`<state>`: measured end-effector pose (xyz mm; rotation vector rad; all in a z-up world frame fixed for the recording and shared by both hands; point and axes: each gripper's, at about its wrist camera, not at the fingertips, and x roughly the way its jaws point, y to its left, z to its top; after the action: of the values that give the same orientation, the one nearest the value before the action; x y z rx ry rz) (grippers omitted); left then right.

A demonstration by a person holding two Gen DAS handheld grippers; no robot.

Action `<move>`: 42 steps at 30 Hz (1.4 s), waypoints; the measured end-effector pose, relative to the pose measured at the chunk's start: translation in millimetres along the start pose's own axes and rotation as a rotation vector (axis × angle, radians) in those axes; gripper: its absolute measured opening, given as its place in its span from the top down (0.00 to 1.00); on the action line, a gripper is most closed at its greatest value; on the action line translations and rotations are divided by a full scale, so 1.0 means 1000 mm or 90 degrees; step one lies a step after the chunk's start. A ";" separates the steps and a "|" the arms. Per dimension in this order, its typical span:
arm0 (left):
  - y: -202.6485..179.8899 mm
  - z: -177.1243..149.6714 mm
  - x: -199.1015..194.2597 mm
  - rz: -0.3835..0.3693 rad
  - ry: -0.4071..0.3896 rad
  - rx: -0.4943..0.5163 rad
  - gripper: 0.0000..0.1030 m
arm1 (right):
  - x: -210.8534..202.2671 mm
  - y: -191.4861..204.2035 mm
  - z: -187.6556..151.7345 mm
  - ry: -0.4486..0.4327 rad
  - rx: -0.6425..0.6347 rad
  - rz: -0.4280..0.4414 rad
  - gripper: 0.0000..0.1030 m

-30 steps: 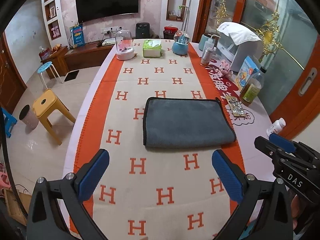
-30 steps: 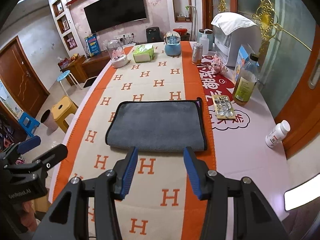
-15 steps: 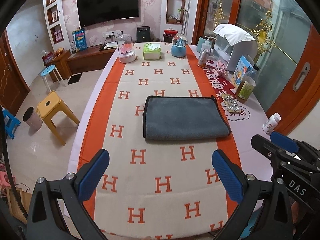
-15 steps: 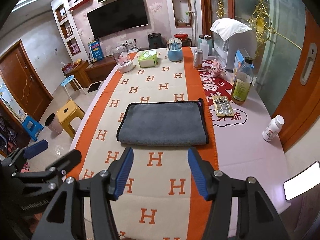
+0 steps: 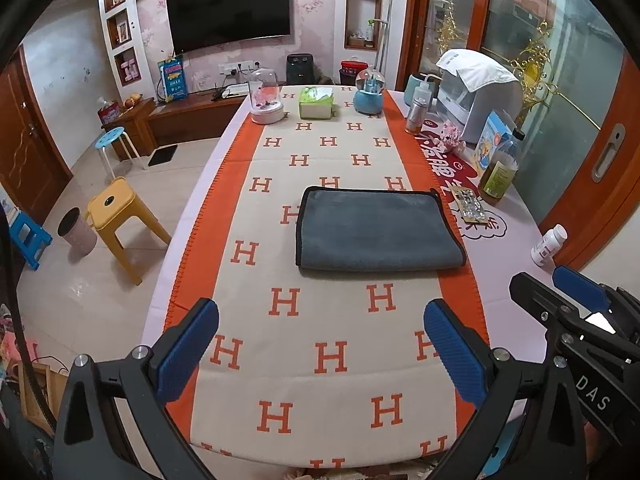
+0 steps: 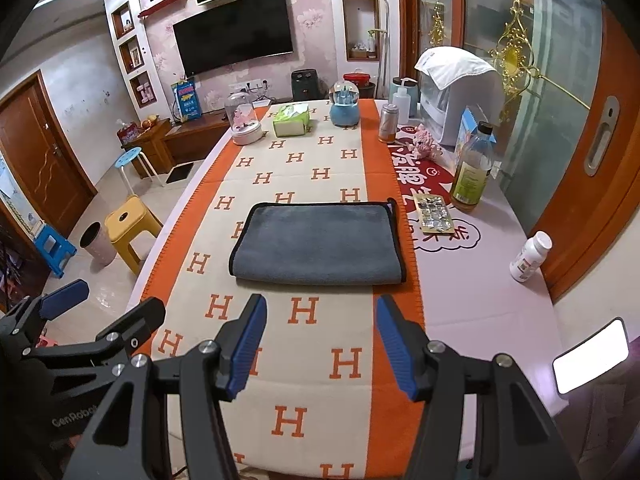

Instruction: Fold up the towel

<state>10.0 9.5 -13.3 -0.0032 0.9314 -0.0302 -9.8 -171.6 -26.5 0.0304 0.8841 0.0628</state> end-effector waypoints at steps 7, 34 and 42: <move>-0.005 -0.002 -0.003 0.009 0.001 0.004 0.01 | -0.002 -0.001 -0.003 0.003 0.002 -0.006 0.44; -0.003 -0.006 0.000 0.014 0.005 0.005 0.01 | -0.001 -0.001 -0.002 0.005 0.002 -0.014 0.44; -0.003 -0.006 0.000 0.014 0.005 0.005 0.01 | 0.000 -0.001 -0.002 0.004 0.003 -0.014 0.44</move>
<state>4.9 6.5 -16.5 0.0145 0.9388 -0.0127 -11.3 -172.8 -27.2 0.0243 0.8911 0.0400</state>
